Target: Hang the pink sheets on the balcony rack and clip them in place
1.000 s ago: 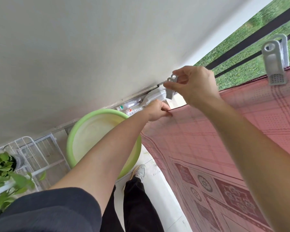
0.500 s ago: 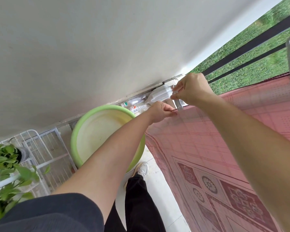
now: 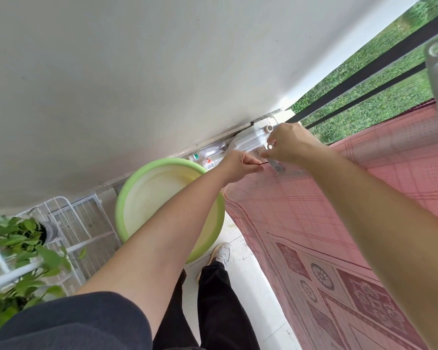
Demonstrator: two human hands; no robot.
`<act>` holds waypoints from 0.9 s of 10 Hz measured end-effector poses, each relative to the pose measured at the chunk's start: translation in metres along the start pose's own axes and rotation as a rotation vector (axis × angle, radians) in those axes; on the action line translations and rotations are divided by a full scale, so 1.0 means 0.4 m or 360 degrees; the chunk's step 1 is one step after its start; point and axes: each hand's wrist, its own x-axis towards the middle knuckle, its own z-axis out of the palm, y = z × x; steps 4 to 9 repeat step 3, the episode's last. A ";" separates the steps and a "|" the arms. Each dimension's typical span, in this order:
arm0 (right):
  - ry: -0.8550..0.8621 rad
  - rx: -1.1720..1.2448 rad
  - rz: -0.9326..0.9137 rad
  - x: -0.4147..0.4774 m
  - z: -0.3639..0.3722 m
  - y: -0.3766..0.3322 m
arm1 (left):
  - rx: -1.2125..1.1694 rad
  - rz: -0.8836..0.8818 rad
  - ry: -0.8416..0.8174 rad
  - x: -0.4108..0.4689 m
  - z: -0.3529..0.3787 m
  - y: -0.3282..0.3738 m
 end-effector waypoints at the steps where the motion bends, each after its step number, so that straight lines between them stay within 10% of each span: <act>1: 0.0240 0.0021 -0.0030 -0.030 -0.002 -0.019 | 0.0470 -0.0063 0.0252 -0.028 -0.063 -0.011; 3: 0.1010 0.0254 -0.0279 -0.173 -0.019 -0.067 | 0.1312 0.0081 0.0959 -0.167 -0.255 0.091; 9: 0.1010 0.0254 -0.0279 -0.173 -0.019 -0.067 | 0.1312 0.0081 0.0959 -0.167 -0.255 0.091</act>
